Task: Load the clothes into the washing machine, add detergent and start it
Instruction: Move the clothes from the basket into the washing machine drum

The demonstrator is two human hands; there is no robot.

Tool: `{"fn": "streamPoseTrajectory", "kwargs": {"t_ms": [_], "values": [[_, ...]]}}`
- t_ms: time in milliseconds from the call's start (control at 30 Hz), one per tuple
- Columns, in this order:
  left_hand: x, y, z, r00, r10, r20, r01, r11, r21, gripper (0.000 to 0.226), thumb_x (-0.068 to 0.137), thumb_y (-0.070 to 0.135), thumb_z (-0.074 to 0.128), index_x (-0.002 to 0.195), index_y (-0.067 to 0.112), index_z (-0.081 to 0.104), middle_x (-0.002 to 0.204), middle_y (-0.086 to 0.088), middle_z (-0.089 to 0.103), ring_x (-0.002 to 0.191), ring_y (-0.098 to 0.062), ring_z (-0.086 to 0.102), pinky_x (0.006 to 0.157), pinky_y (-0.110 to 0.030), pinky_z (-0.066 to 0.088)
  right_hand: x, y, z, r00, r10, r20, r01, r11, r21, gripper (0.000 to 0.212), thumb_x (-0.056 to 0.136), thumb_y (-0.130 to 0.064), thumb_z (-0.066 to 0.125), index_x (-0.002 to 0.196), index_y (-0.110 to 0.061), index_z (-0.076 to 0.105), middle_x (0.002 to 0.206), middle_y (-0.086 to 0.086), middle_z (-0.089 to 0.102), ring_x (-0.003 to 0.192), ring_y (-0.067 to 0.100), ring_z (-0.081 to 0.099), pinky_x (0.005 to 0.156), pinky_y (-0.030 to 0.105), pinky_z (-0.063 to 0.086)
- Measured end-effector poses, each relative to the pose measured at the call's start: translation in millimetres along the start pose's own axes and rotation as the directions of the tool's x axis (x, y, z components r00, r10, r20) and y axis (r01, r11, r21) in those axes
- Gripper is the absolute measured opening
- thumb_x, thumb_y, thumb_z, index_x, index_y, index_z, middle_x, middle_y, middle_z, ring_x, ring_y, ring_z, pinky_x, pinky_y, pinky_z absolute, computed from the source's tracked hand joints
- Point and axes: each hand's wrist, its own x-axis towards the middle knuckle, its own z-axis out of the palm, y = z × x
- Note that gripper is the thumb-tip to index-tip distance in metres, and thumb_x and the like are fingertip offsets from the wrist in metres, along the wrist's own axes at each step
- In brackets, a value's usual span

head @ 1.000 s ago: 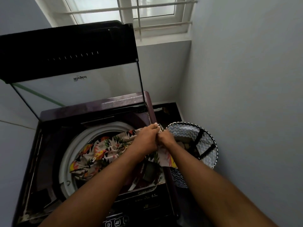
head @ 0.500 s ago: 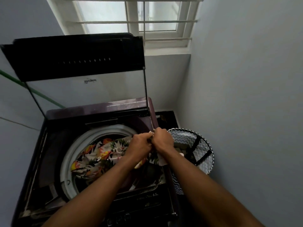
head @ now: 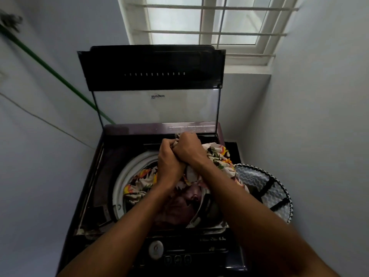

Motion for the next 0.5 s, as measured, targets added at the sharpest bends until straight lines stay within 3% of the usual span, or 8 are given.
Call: {"fn": "streamPoseTrajectory", "kwargs": {"t_ms": [167, 300, 367, 400, 467, 500], "values": [[-9.5, -36.2, -24.4, 0.989, -0.122, 0.083, 0.106, 0.979, 0.175, 0.020, 0.088, 0.020, 0.062, 0.106, 0.020, 0.052, 0.094, 0.002, 0.062, 0.082, -0.016, 0.058, 0.065, -0.034, 0.046, -7.1, 3.2, 53.1, 0.992, 0.047, 0.119, -0.055, 0.996, 0.064, 0.028, 0.086, -0.025, 0.062, 0.091, 0.002, 0.065, 0.100, 0.025, 0.068, 0.096, 0.040, 0.064, 0.068, 0.034, 0.042], [-26.2, -76.2, -23.4, 0.922, -0.258, 0.287, 0.154, 0.927, 0.341, 0.031, 0.091, 0.014, 0.052, 0.121, 0.020, 0.060, 0.111, -0.004, 0.067, 0.097, -0.023, 0.062, 0.071, -0.029, 0.044, -17.2, 30.9, 95.1, 0.948, 0.121, 0.295, -0.140, 0.989, 0.045, 0.018, 0.083, -0.017, 0.061, 0.075, -0.001, 0.062, 0.079, 0.020, 0.062, 0.077, 0.032, 0.062, 0.060, 0.036, 0.044], [-31.5, -84.3, -21.6, 0.902, -0.280, 0.327, 0.158, 0.922, 0.353, 0.042, 0.087, 0.014, 0.054, 0.126, 0.027, 0.061, 0.123, -0.004, 0.066, 0.107, -0.022, 0.062, 0.084, -0.033, 0.053, -21.7, 43.1, 103.5, 0.920, 0.138, 0.366, -0.181, 0.980, 0.086, 0.016, 0.084, -0.015, 0.062, 0.073, -0.003, 0.061, 0.075, 0.013, 0.058, 0.073, 0.024, 0.059, 0.058, 0.033, 0.046], [-32.2, -84.3, -20.0, 0.902, -0.281, 0.328, 0.170, 0.929, 0.328, 0.048, 0.085, 0.011, 0.054, 0.130, 0.028, 0.061, 0.133, -0.005, 0.061, 0.118, -0.023, 0.058, 0.095, -0.036, 0.052, -22.1, 48.5, 104.1, 0.910, 0.146, 0.388, -0.200, 0.974, 0.103, 0.015, 0.085, -0.017, 0.062, 0.081, -0.003, 0.066, 0.079, 0.012, 0.061, 0.077, 0.024, 0.062, 0.059, 0.028, 0.047], [-31.0, -77.2, -16.5, 0.909, -0.274, 0.315, 0.181, 0.939, 0.294, 0.060, 0.082, 0.004, 0.054, 0.137, 0.028, 0.057, 0.149, -0.006, 0.047, 0.137, -0.026, 0.043, 0.111, -0.036, 0.039, -20.0, 58.7, 96.6, 0.907, 0.150, 0.393, -0.227, 0.961, 0.156, 0.026, 0.086, -0.022, 0.062, 0.103, -0.003, 0.069, 0.094, 0.013, 0.068, 0.091, 0.028, 0.066, 0.070, 0.026, 0.052], [-28.6, -73.0, -14.5, 0.916, -0.251, 0.313, 0.159, 0.943, 0.291, 0.062, 0.082, 0.003, 0.053, 0.137, 0.031, 0.057, 0.152, -0.007, 0.043, 0.140, -0.026, 0.038, 0.114, -0.036, 0.034, -16.9, 62.2, 90.2, 0.910, 0.138, 0.390, -0.213, 0.964, 0.156, 0.027, 0.087, -0.022, 0.061, 0.104, -0.004, 0.069, 0.099, 0.015, 0.069, 0.093, 0.030, 0.067, 0.074, 0.030, 0.054]]}}
